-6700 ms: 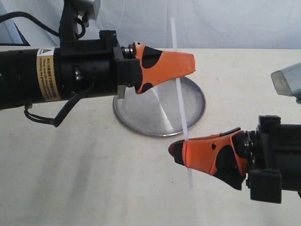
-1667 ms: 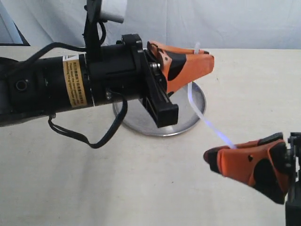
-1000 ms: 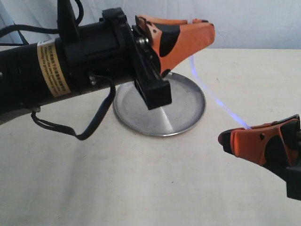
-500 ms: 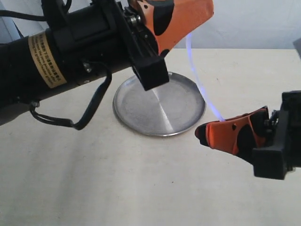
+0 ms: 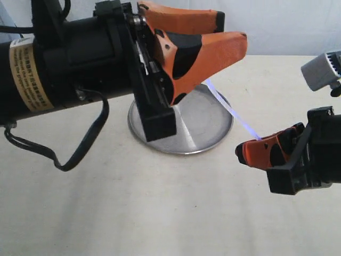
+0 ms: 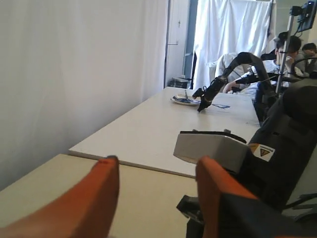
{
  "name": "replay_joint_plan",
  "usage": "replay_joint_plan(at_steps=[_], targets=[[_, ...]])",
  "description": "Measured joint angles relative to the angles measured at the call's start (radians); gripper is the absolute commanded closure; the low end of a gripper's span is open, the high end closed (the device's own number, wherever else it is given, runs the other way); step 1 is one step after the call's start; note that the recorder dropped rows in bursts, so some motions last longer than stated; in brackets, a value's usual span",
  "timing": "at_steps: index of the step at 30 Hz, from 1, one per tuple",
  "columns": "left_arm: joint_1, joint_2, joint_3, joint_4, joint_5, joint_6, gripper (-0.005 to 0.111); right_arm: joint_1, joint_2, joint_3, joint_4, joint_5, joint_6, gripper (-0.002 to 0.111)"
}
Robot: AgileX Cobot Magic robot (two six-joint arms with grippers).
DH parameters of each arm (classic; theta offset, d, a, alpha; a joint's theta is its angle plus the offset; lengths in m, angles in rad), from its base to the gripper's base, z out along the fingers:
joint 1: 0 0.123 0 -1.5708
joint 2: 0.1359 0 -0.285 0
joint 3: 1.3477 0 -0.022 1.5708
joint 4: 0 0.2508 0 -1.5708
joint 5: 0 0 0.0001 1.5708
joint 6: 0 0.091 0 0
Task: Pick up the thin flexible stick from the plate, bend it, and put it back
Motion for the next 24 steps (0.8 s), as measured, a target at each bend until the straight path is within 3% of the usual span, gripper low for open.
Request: replay_joint_plan(at_steps=[13,18,20,24], targets=[[-0.004,-0.168,0.0,0.154,0.229,-0.079,0.058,0.0,0.015,0.0,-0.263,-0.085,0.195,0.109],[-0.004,-0.224,0.0,0.264,0.305,-0.227,0.062,0.0,0.107,0.0,-0.362,-0.115,0.274,0.109],[-0.004,-0.24,0.0,0.345,0.329,-0.323,0.069,0.0,0.155,0.0,-0.377,-0.141,0.282,0.109],[-0.004,-0.268,0.0,0.519,0.376,-0.533,0.101,0.0,0.278,0.0,-0.381,-0.259,0.288,0.109]])
